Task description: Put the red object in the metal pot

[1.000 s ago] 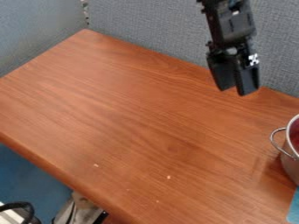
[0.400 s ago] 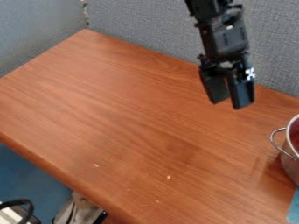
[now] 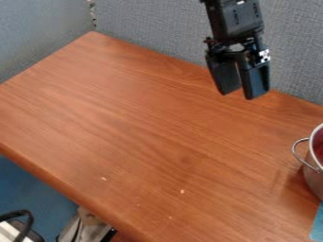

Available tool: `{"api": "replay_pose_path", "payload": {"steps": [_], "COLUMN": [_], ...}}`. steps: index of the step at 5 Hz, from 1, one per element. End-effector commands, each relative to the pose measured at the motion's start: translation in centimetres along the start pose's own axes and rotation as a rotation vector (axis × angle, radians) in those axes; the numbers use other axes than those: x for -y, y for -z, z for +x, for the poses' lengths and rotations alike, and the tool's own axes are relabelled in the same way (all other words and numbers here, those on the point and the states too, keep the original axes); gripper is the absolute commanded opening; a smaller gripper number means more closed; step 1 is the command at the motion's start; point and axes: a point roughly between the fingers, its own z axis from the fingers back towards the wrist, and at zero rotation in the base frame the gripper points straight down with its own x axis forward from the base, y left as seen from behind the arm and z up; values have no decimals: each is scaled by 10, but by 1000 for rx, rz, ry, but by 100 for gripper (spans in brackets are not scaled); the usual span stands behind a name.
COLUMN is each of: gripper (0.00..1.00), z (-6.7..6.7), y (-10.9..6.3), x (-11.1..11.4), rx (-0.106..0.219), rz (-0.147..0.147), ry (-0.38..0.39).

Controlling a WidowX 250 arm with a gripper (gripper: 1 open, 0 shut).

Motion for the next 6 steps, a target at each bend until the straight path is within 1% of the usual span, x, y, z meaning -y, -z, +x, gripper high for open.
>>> {"api": "replay_pose_path", "payload": {"steps": [1,3,4,5,6], "gripper": [100,100,100,100,100], "z": [5,-6,-13,-21,-31], "y": [-28,-23,-19,-2,12], "x": [24,-10,-23,-26,-27], "rx": [32,-78,-132,-141,-151], "rz": [63,54,50,43,30], "ry": [10,63,102,43,-19]}}
